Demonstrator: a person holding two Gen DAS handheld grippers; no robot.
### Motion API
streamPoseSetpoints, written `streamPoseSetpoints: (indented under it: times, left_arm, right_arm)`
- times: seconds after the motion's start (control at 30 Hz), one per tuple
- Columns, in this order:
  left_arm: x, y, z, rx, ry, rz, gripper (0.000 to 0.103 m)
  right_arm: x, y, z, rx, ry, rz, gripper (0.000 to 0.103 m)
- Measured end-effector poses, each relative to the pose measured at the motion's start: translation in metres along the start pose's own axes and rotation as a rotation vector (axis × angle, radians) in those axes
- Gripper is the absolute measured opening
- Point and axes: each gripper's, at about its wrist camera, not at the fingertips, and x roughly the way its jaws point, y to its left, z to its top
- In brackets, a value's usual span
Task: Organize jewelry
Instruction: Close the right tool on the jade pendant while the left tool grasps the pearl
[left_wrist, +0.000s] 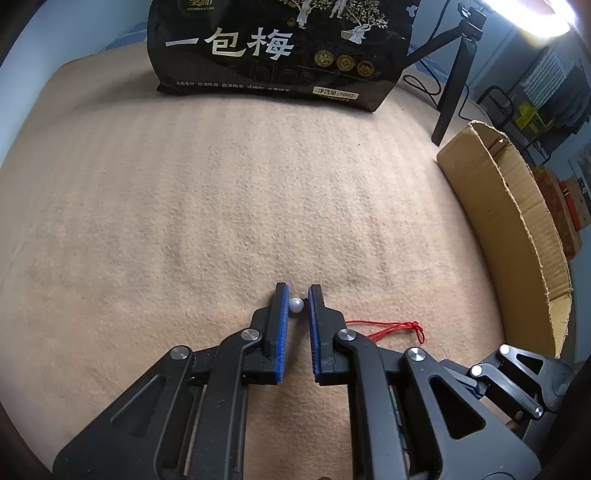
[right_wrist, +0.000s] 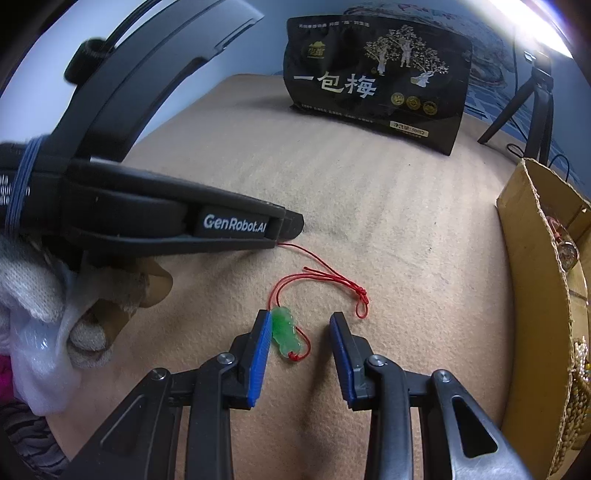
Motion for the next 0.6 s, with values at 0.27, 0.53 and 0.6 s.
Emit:
streamPoseSetpoints:
  times: [0.27, 0.53, 0.6]
  left_arm:
    - [-0.005, 0.004, -0.002, -0.002, -0.010, 0.013, 0.008]
    - [-0.024, 0.015, 0.000, -0.034, -0.054, 0.009, 0.008]
    - [-0.030, 0.018, 0.001, -0.050, -0.070, 0.003, 0.008]
  right_arm:
    - [0.002, -0.001, 0.000, -0.003, 0.012, 0.001, 0.007]
    - [-0.012, -0.004, 0.000, 0.004, -0.019, -0.009, 0.004]
    - [-0.020, -0.007, 0.002, 0.018, -0.039, -0.011, 0.004]
